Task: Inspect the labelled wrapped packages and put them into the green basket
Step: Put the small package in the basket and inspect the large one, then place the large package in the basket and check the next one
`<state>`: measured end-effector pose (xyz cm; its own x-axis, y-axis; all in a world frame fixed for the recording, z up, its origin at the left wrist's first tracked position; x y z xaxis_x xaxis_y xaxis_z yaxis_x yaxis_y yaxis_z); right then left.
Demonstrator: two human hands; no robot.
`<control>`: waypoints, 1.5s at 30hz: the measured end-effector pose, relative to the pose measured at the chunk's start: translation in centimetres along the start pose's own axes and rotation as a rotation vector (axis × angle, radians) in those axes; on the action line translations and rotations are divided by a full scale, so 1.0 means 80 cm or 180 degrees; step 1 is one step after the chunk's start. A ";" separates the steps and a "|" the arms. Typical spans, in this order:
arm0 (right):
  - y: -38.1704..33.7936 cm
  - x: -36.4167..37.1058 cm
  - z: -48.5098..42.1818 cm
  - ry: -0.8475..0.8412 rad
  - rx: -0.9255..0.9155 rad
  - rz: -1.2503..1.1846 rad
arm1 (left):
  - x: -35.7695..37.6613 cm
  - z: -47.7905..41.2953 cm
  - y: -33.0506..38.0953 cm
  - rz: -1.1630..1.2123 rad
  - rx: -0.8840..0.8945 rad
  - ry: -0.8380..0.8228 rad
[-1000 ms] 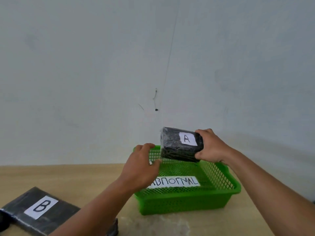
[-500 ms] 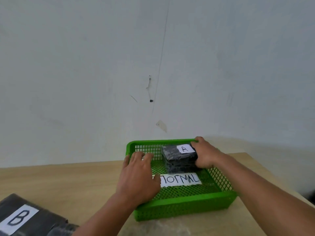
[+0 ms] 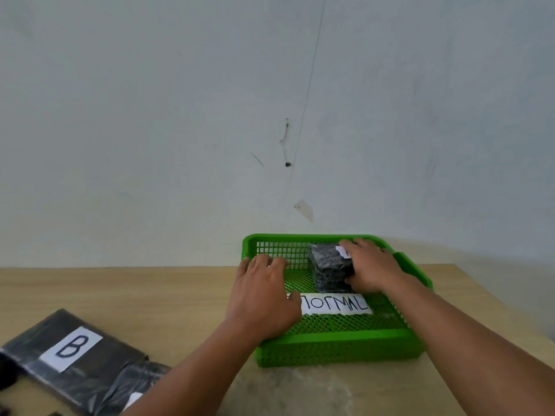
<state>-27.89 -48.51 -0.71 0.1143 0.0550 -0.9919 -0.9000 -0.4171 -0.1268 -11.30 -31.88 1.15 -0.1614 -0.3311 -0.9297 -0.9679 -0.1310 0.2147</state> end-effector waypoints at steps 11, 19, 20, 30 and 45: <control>-0.027 -0.042 0.049 0.0298 -0.0063 -0.0934 | -0.081 0.034 -0.044 0.2517 -0.0452 0.1431; -0.205 -0.085 0.180 0.0728 -0.1384 -0.2855 | -0.128 0.083 -0.136 0.2480 -0.0792 0.1257; -0.226 -0.077 0.193 0.0646 -0.1501 -0.2955 | -0.130 0.097 -0.154 0.2409 -0.0883 0.1224; -0.325 0.054 0.254 -0.0355 -0.1440 -0.2101 | -0.111 0.210 -0.246 0.1949 -0.1464 0.0772; -0.278 0.083 0.307 -0.0315 -0.1106 -0.3613 | -0.075 0.270 -0.177 0.2103 -0.1308 0.0044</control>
<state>-17.45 -16.63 -4.47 0.7253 0.6148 -0.3099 -0.1415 -0.3074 -0.9410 -0.80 -7.86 -2.80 -0.6747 -0.4724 -0.5671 -0.5221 -0.2375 0.8191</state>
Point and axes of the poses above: each hand's wrist, its own z-axis away from the middle knuckle, its own x-axis out of the palm, y = z × x, the point moved 10 cm from there along -z, towards the middle knuckle, and after that the axes turned 7 degrees about -z, right-handed, at the moved point
